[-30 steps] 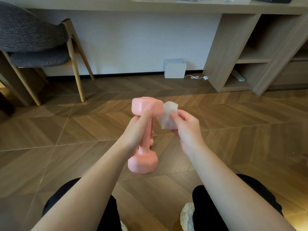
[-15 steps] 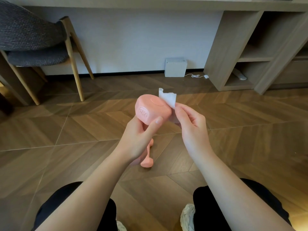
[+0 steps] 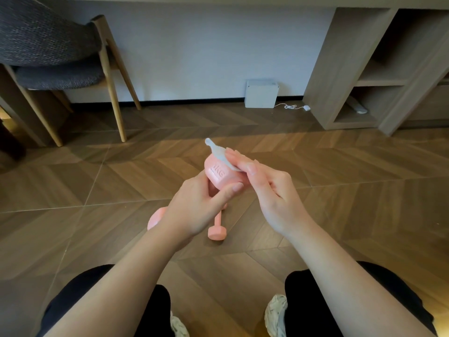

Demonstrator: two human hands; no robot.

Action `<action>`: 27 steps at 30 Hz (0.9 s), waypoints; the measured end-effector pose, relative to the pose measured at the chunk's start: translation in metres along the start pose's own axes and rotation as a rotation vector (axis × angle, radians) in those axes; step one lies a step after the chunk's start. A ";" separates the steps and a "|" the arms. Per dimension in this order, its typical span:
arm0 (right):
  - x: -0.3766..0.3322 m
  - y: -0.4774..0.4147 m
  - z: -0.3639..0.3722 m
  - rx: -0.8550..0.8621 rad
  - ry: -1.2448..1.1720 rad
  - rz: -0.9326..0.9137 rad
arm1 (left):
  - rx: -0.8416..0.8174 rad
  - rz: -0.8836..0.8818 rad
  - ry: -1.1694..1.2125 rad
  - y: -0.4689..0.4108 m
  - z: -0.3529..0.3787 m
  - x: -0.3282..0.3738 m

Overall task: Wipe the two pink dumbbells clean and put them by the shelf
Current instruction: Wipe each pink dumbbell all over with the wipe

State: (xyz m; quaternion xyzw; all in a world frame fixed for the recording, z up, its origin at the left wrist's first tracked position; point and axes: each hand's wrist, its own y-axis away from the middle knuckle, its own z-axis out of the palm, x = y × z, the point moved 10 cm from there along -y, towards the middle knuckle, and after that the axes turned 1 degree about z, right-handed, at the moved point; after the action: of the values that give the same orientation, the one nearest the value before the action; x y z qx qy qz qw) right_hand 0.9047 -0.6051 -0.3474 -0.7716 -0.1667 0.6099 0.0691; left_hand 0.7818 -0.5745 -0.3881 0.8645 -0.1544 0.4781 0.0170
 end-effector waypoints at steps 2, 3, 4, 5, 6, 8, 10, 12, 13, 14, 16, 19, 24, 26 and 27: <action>0.004 0.000 -0.003 0.019 0.048 -0.008 | 0.008 -0.042 0.024 -0.001 -0.003 -0.001; 0.005 0.001 -0.004 0.028 0.051 -0.008 | 0.021 -0.062 0.036 -0.001 -0.004 -0.003; 0.006 0.003 -0.006 0.037 0.055 -0.008 | 0.034 -0.081 0.055 -0.001 -0.006 -0.005; 0.007 0.004 -0.008 0.047 0.066 -0.004 | 0.051 -0.096 0.073 -0.002 -0.008 -0.006; 0.011 0.003 -0.003 0.034 0.083 0.014 | 0.083 -0.117 0.100 0.001 -0.014 -0.014; 0.020 0.004 -0.003 0.044 0.084 0.065 | 0.112 -0.120 0.134 0.004 -0.018 -0.020; 0.028 0.003 -0.006 0.067 0.068 0.110 | 0.108 -0.101 0.153 0.005 -0.019 -0.018; 0.033 0.001 -0.006 0.079 0.023 0.146 | 0.074 -0.062 0.151 0.006 -0.018 -0.011; 0.034 -0.001 -0.005 0.078 0.002 0.160 | 0.048 -0.041 0.149 0.006 -0.016 -0.009; 0.035 -0.002 -0.005 0.077 -0.012 0.169 | 0.019 -0.026 0.137 0.006 -0.013 -0.007; 0.035 -0.004 -0.005 0.077 -0.022 0.170 | -0.041 -0.004 0.049 0.007 -0.006 -0.004; 0.033 -0.005 -0.003 0.064 -0.052 0.179 | -0.118 -0.008 -0.132 0.007 0.005 -0.002; 0.024 -0.003 0.000 0.018 -0.058 0.143 | -0.101 -0.076 -0.248 0.005 0.004 -0.010; 0.023 -0.002 0.001 0.001 -0.062 0.133 | -0.080 -0.137 -0.187 0.002 0.001 -0.017; 0.023 -0.002 0.001 -0.004 -0.063 0.131 | -0.077 -0.162 -0.163 0.001 0.001 -0.019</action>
State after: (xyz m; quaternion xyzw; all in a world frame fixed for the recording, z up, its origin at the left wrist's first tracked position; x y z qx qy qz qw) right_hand 0.9080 -0.5955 -0.3678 -0.7613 -0.1189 0.6370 0.0222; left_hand 0.7725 -0.5711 -0.4047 0.9088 -0.1030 0.3970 0.0762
